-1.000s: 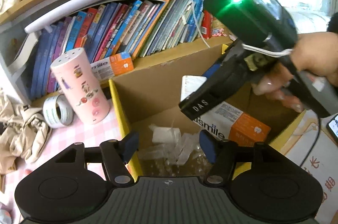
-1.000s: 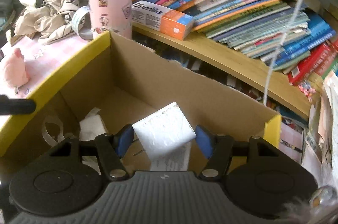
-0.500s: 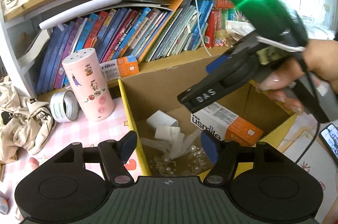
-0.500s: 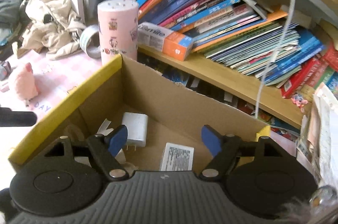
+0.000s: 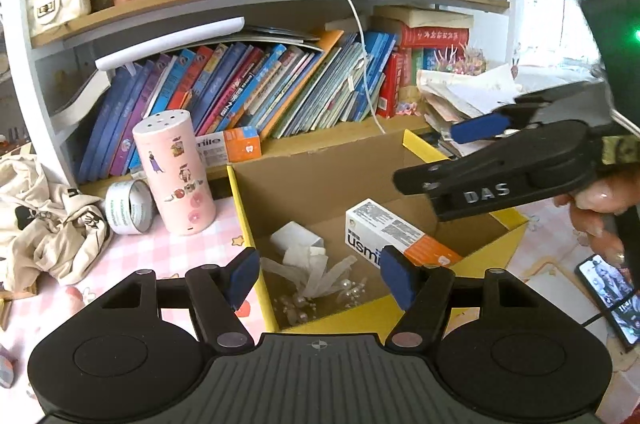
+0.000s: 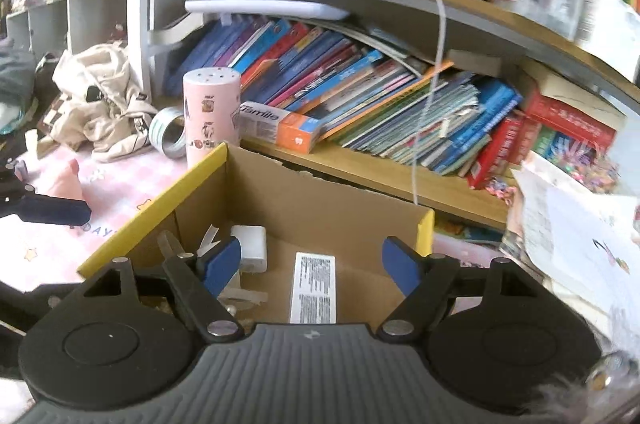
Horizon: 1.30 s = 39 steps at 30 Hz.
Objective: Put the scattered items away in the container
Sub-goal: 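Withdraw both tools from the yellow box back over the desk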
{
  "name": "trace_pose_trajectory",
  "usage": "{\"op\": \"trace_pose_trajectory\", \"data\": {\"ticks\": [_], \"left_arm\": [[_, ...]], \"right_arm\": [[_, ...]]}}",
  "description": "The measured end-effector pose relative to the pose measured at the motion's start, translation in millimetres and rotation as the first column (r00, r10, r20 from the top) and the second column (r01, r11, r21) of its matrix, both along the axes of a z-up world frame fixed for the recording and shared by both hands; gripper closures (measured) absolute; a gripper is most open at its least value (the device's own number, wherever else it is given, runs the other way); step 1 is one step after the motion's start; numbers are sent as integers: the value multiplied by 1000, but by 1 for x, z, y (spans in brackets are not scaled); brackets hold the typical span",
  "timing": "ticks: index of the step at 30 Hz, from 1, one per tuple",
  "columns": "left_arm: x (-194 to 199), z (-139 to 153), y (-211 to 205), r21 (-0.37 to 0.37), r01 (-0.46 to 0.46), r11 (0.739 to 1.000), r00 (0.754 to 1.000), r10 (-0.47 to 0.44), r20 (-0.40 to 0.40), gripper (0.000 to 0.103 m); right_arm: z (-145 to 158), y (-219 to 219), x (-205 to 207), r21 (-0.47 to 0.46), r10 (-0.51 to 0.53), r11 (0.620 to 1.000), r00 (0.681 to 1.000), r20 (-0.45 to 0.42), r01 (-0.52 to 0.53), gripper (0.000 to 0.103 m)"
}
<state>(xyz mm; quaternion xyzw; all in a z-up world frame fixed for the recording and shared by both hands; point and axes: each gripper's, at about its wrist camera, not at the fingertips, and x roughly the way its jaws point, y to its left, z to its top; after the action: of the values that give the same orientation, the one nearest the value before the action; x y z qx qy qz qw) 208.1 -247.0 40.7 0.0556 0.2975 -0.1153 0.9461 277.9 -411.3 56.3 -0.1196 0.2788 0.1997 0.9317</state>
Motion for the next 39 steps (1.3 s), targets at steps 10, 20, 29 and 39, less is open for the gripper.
{"op": "trace_pose_trajectory", "data": {"ticks": [10,20,29,39], "left_arm": [[-29,-3,4,-7,2,1000,1000,-2,-18,34],[-41,-13,10,-19,-18,1000,998,17,-55,34],[-53,-25,13,-27,-48,998,994,46,-96,34],[-66,-44,12,-13,-77,997,985,75,-154,27]], "right_arm": [[-1,-27,-48,42,-94,995,996,1,94,25],[-23,-35,-75,57,-165,984,984,-71,169,25],[-48,-29,-98,32,-168,984,976,-137,174,22],[-69,-19,-117,-1,-156,987,966,-204,160,14]]}}
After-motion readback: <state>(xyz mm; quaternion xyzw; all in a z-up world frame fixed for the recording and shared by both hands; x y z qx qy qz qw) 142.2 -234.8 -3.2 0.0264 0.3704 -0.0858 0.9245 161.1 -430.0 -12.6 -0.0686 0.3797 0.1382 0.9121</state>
